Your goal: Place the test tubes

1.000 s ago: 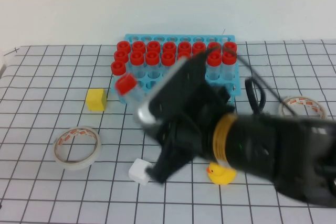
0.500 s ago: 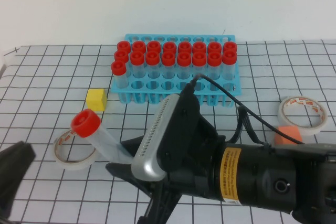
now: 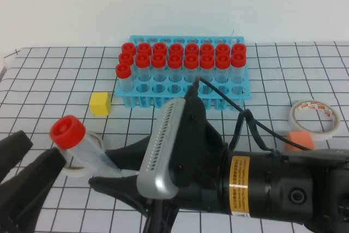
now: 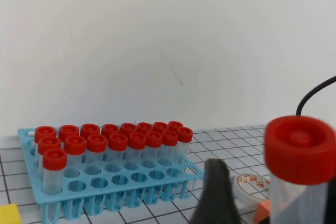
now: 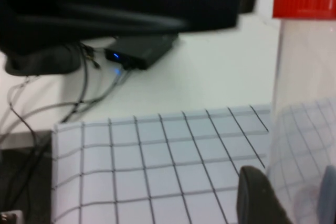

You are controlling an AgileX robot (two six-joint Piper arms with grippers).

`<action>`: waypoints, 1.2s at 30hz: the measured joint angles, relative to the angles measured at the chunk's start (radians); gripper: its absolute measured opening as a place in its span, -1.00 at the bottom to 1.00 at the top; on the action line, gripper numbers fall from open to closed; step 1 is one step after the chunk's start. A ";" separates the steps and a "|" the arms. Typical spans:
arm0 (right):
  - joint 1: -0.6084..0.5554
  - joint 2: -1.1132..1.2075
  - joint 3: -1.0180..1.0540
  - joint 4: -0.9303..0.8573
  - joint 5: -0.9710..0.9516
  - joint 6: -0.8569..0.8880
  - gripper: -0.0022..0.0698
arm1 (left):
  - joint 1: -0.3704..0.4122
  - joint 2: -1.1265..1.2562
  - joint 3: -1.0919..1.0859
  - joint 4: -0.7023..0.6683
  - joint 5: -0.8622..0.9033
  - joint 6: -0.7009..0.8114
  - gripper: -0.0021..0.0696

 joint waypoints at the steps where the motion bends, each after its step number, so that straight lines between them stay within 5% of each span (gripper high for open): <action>1: 0.000 0.000 0.000 -0.006 -0.017 0.000 -0.29 | 0.000 0.000 0.000 -0.005 0.000 0.000 0.32; 7: 0.000 0.007 0.000 -0.025 -0.075 0.020 -0.29 | -0.005 0.000 0.000 -0.007 -0.007 -0.004 0.48; 28: 0.000 0.074 0.000 -0.047 -0.212 0.058 -0.29 | -0.005 0.000 0.000 -0.009 0.020 -0.006 0.49; 36: 0.000 0.076 0.000 -0.052 -0.213 0.070 -0.29 | -0.005 0.000 0.000 -0.011 0.030 -0.006 0.18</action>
